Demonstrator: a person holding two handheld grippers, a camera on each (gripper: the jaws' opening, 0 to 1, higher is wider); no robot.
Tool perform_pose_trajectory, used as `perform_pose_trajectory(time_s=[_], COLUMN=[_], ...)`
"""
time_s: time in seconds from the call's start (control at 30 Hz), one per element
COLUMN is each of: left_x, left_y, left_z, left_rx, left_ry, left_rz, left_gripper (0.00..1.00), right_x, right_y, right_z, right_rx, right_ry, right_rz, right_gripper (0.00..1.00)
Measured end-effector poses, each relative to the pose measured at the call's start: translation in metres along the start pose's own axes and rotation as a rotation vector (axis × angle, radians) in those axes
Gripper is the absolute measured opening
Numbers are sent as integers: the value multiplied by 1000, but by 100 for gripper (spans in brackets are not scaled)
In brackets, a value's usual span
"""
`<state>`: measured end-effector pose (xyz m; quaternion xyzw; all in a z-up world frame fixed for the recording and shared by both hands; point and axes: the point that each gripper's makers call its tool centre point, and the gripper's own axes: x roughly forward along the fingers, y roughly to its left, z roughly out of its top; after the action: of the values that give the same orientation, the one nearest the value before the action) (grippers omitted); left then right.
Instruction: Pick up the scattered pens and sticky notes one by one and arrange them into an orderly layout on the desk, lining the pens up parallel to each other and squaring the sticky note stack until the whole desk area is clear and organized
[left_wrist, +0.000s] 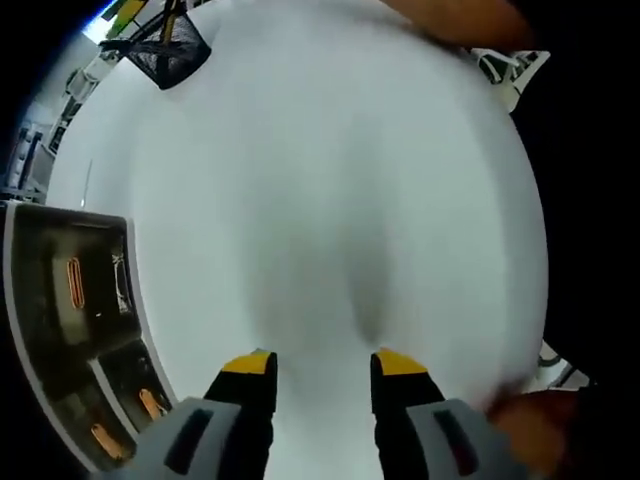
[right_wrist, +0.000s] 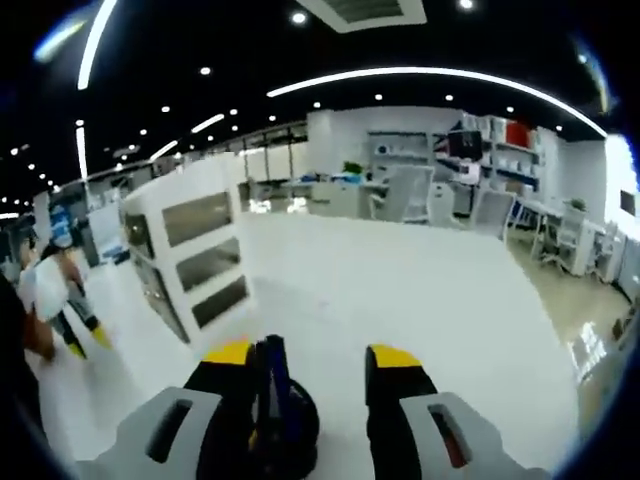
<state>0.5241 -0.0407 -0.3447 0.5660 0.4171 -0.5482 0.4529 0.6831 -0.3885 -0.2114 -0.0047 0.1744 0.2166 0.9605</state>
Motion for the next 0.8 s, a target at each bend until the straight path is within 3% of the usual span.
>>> perform_pose_trajectory(time_s=[0.07, 0.1, 0.17, 0.27, 0.37, 0.47, 0.5, 0.6, 0.67, 0.73, 0.8], left_x=[-1, -3, -11, -26, -49, -78, -87, -132, -171, -199, -238], left_y=[3, 8, 7, 11, 26, 44, 51, 68, 71, 70, 72], left_z=[1, 5, 17, 38, 62, 85, 89, 108, 119, 123, 123], left_rx=[15, 63, 86, 212, 361, 386, 385, 361, 339, 291, 196], left_ry=[3, -10, -72, -169, -264, -381, -401, -561, -731, -865, -1051], left_rz=[16, 47, 66, 128, 268, 411, 461, 628, 715, 753, 790], left_gripper=[37, 37, 37, 37, 37, 38, 43, 48, 48, 47, 46], right_x=[-3, -5, -9, -13, -16, -26, -32, -44, -47, -46, -44], right_y=[1, 3, 8, 13, 22, 25, 23, 24, 29, 35, 44], right_z=[7, 11, 20, 34, 49, 72, 81, 95, 97, 96, 94], right_rx=[-8, -17, -44, -85, -140, -154, -153, -146, -160, -196, -256], right_ry=[-21, -31, -52, -85, -123, -216, -257, -325, -318, -296, -254], right_rz=[-4, -3, -13, -26, -43, -97, -117, -127, -111, -99, -90], right_gripper=[41, 41, 40, 40, 40, 37, 35, 33, 34, 34, 33])
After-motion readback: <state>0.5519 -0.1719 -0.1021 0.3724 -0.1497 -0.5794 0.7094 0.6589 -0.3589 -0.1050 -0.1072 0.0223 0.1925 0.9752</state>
